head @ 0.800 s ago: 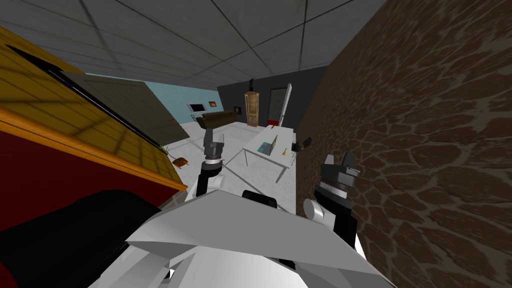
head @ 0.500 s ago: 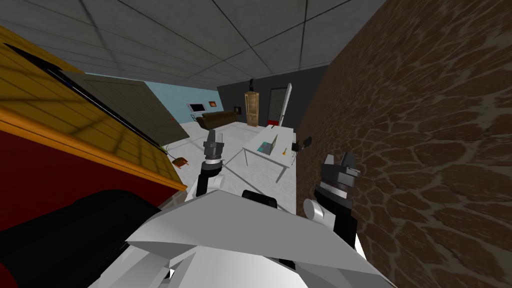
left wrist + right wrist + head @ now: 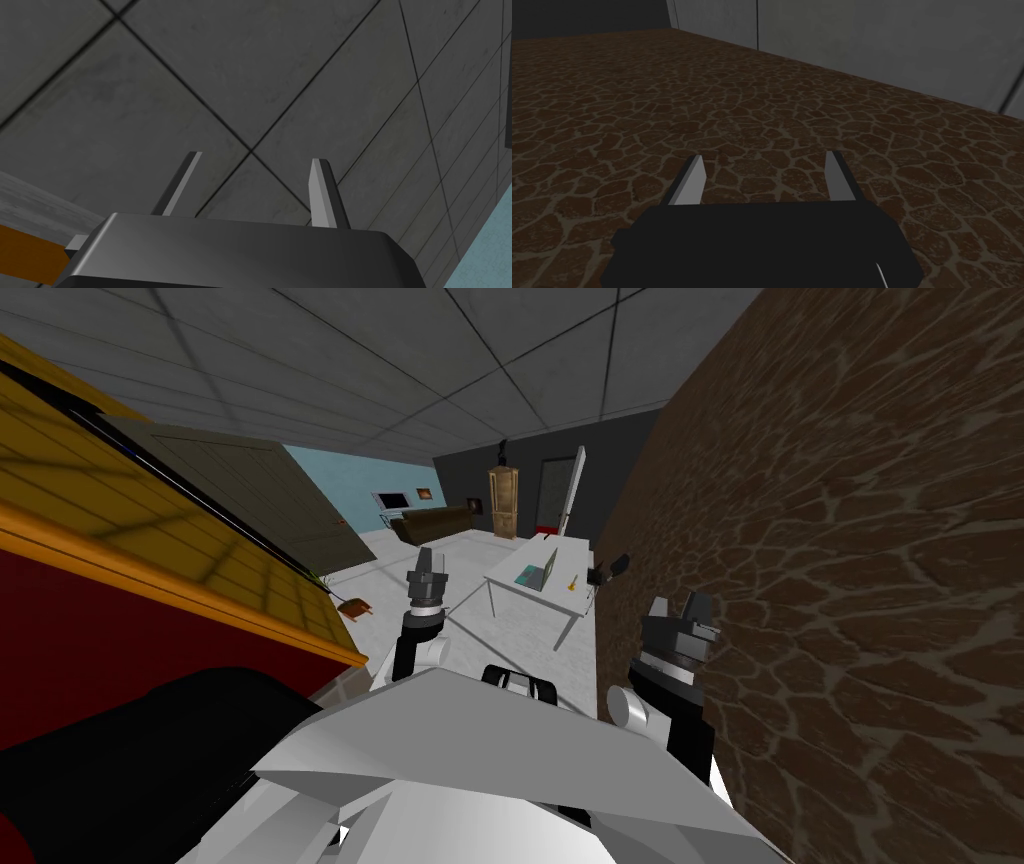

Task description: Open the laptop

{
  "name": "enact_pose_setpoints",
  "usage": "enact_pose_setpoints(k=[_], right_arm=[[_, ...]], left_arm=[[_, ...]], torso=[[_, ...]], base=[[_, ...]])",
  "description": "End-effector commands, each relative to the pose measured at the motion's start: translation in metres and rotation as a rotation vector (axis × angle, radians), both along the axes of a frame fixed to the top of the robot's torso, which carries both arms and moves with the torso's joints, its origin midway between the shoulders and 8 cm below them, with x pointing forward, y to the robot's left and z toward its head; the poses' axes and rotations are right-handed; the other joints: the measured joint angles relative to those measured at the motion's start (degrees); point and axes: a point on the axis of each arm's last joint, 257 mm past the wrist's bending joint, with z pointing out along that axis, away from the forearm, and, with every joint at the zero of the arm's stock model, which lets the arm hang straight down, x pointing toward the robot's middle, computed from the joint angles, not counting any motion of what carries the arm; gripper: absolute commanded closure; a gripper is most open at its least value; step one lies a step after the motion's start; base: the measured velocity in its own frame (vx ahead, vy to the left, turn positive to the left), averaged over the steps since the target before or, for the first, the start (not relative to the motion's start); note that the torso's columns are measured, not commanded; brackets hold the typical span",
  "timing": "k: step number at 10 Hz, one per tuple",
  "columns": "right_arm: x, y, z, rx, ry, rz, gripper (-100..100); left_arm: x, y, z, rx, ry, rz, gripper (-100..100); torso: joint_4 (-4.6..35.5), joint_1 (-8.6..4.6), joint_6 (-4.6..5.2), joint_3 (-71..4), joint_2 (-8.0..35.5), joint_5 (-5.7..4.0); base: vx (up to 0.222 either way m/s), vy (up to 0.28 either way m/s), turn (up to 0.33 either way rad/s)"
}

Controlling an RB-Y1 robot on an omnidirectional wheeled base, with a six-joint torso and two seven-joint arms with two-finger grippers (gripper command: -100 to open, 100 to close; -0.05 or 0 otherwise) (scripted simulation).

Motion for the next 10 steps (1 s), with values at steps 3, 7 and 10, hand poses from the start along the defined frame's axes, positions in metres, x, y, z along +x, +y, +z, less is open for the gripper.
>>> enact_pose_setpoints(k=[3,7,10], right_arm=[[0.005,0.008,-0.001,-0.103,0.032,0.013,-100],[0.012,0.016,-0.008,-0.268,0.086,0.001,-100],[0.02,0.019,-0.019,-0.423,0.144,-0.055,-100]], left_arm=[[0.0,0.0,0.0,0.0,0.0,0.0,0],[0.0,0.0,0.0,0.0,0.001,0.0,0],[0.0,0.0,0.0,0.0,0.001,0.0,0]], torso=[[10.33,0.04,0.0,-20.9,10.33,0.01],[11.12,0.06,0.0,-22.35,11.04,0.01],[11.13,0.11,0.0,-22.32,11.1,0.03]], base=[[0.021,0.018,-0.01],[0.055,0.049,-0.016],[0.097,0.096,-0.034]])
